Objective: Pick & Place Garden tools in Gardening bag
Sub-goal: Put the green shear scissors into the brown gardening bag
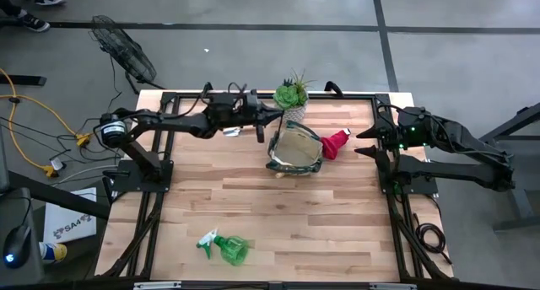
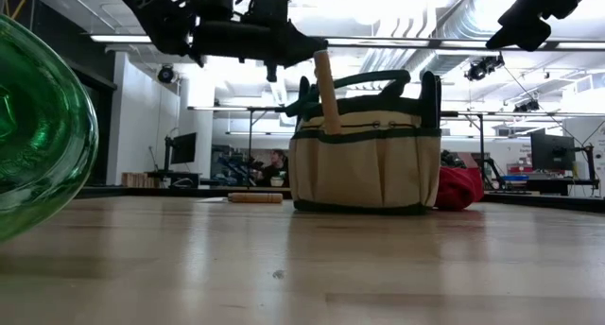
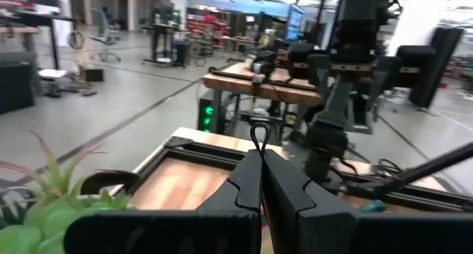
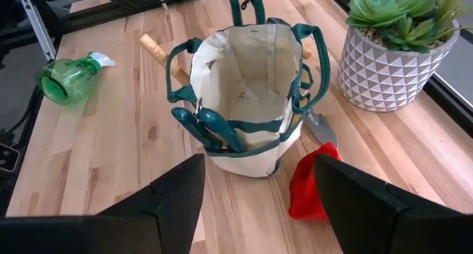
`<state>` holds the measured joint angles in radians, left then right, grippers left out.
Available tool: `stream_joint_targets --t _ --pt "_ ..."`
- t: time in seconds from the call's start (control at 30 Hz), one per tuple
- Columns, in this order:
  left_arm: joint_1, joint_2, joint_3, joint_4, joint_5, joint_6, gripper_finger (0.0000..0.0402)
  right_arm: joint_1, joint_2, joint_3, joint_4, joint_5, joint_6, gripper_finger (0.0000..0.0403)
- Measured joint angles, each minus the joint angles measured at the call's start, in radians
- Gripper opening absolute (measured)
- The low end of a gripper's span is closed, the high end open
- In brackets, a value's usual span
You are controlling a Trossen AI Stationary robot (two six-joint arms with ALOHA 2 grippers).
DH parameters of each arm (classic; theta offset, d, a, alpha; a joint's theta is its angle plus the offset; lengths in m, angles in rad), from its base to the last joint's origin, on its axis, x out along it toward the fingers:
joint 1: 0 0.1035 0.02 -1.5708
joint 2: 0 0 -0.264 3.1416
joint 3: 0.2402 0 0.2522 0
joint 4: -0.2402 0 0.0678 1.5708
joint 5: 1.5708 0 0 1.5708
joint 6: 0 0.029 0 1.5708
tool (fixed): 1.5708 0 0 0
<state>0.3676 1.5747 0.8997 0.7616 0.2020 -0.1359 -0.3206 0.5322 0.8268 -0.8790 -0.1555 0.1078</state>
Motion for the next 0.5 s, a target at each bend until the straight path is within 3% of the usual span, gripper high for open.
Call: stream_joint_targets --t 0.13,0.33,0.5 --pt "-0.015 -0.001 0.0 -0.02 -0.01 0.031 0.0 0.0 0.0 0.0 0.0 0.0 0.0 0.0244" --pt "-0.024 0.0 0.0 -0.219 -0.11 0.034 0.0 0.0 0.0 0.0 0.0 0.0 0.0 0.0244" --pt "-0.021 0.0 0.0 -0.314 -0.135 0.034 0.0 0.0 0.0 0.0 0.0 0.0 0.0 0.0244"
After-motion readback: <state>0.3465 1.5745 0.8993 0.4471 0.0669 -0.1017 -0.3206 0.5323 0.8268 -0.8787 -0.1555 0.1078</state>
